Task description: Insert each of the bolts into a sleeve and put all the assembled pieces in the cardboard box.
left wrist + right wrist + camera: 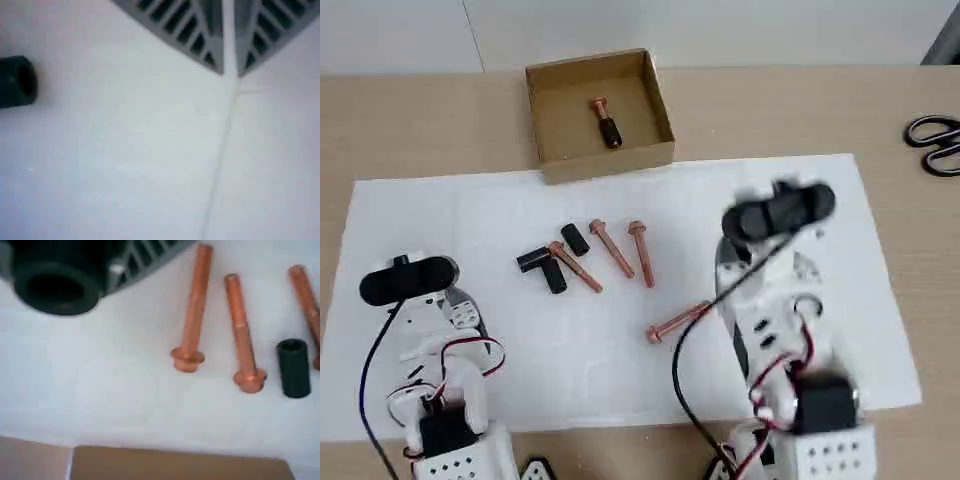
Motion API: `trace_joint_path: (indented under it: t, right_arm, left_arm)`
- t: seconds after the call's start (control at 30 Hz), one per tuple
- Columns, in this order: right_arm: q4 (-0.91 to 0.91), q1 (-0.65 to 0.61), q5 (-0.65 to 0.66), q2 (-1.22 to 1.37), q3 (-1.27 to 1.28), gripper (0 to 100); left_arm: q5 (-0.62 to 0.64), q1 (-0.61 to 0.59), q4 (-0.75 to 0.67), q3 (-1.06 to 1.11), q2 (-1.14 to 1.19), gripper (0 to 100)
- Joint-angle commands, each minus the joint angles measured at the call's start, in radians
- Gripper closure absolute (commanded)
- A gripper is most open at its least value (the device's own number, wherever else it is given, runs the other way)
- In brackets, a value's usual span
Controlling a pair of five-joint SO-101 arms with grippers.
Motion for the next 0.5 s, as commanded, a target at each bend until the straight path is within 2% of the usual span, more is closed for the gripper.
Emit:
trace_joint_path:
  t: [0.0, 0.17, 0.27, 0.4, 0.47]
  right_arm:
    - [-0.059, 0.015, -0.011, -0.197, 0.135, 99.5]
    - [-0.053, 0.015, -0.011, -0.378, 0.247, 99.5]
    - [-0.053, 0.015, -0.012, -0.463, 0.293, 99.5]
    - [-0.053, 0.015, -0.012, -0.472, 0.322, 99.5]
    - [-0.053, 0.015, -0.012, -0.469, 0.324, 99.5]
  left_arm:
    - [0.005, 0.015, 0.049, -0.028, -0.005, 99]
    - [0.003, 0.017, 0.227, -0.093, -0.005, 99]
    - [0.002, 0.017, 0.285, -0.130, -0.005, 99]
    - [0.002, 0.026, 0.351, -0.202, -0.003, 99]
    - [-0.005, 0.068, 0.414, -0.248, -0.003, 99]
